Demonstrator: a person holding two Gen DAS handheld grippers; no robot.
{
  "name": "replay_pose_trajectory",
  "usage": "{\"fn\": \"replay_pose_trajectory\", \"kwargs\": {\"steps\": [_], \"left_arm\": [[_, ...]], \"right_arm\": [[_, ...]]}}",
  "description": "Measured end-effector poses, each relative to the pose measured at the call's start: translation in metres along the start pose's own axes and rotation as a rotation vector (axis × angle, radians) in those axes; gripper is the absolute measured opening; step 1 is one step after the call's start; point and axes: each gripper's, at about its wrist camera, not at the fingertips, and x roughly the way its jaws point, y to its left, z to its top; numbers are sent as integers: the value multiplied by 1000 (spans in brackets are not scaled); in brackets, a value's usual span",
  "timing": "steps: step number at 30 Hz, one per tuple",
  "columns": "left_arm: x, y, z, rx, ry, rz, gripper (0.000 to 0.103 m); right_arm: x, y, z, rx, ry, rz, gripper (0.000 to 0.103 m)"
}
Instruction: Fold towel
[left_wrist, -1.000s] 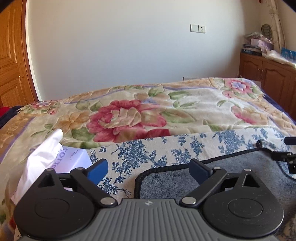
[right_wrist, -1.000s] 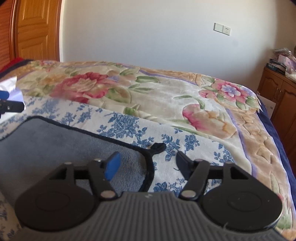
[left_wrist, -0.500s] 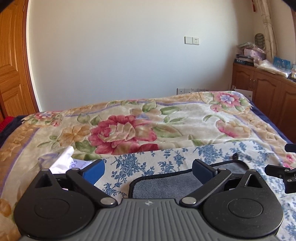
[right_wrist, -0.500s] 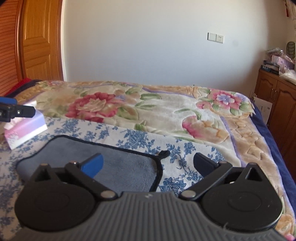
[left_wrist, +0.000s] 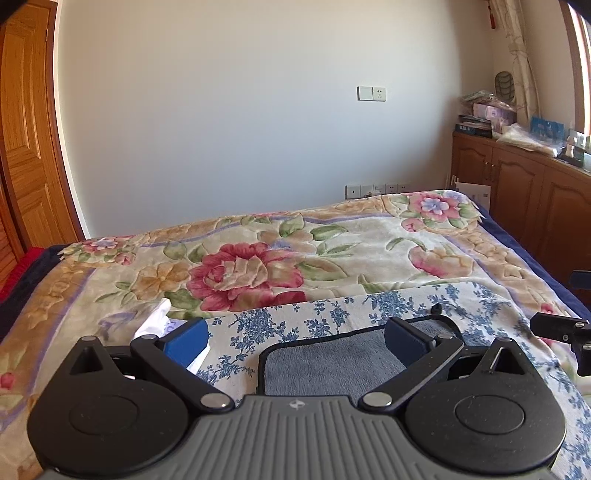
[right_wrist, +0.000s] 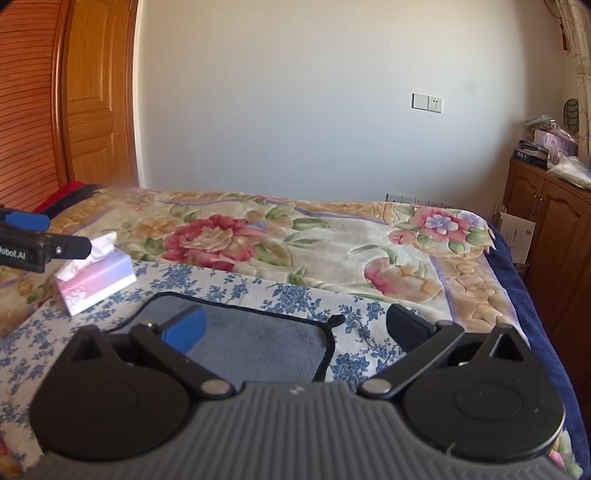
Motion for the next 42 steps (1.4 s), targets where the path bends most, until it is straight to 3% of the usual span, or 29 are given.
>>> {"fn": "replay_pose_trajectory", "kwargs": {"steps": [27, 42], "left_arm": [[-131, 1, -27, 10, -3, 28, 103], [-195, -17, -37, 29, -50, 18, 103]], "right_arm": [[-113, 25, -24, -9, -43, 6, 103], [-168, 39, -27, -1, -97, 3, 103]]}}
